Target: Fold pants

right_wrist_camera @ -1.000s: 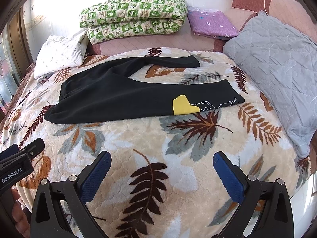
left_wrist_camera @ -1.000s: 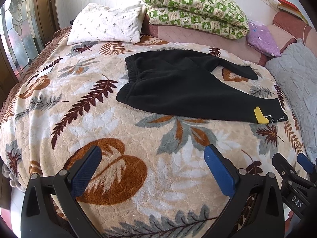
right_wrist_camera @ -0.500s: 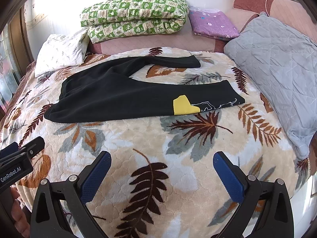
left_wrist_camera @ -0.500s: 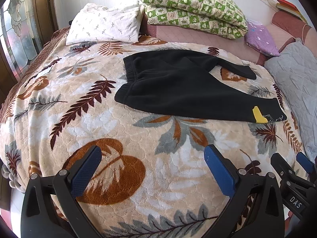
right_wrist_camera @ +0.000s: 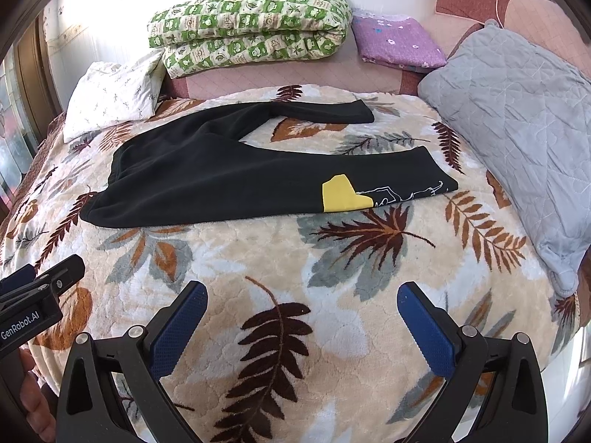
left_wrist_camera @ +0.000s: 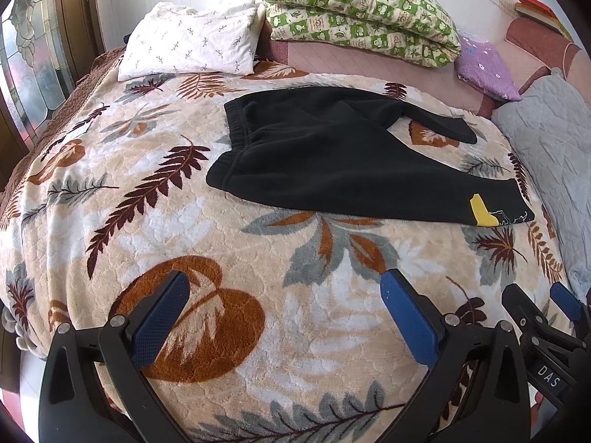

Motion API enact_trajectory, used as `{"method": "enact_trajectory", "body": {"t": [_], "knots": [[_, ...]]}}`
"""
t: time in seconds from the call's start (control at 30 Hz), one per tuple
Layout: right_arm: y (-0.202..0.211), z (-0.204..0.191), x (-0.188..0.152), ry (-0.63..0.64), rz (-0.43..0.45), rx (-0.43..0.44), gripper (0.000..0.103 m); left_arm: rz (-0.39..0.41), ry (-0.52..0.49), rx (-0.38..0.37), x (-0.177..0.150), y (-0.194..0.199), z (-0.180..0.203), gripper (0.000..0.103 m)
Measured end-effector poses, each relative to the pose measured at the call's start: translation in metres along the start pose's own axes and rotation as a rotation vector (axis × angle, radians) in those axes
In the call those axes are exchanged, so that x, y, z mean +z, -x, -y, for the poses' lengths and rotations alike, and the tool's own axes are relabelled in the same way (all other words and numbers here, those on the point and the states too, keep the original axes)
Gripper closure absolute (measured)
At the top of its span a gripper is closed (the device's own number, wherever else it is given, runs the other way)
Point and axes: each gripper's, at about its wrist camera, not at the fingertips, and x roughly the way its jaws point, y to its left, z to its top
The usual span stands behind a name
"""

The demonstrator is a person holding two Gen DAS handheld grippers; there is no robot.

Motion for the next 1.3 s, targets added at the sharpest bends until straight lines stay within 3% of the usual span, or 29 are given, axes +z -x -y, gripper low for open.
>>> {"method": "enact_trajectory", "body": {"t": [0.63,0.87,1.03,1.2,1.3], "knots": [[-0.017,0.005,0.001,-0.016,-0.031,0.008,0.000,-0.025,-0.001,-0.009,0.004,-0.012,0.004,0.000],[-0.020,0.009,0.016,0.014,-0.031,0.052,0.000,-0.051,0.011,-0.014,0.031,-0.016,-0.005,0.000],[-0.023,0.035,0.056,0.008,-0.008,0.119,0.001,-0.087,0.051,-0.032,0.083,-0.026,-0.032,0.000],[-0.043,0.074,0.129,0.003,0.044,0.125,0.001,-0.151,0.138,0.004,0.148,-0.058,-0.073,0.000],[-0.079,0.096,0.180,-0.028,0.006,0.148,0.004,-0.183,0.193,0.041,0.178,-0.081,-0.093,0.000]]}}
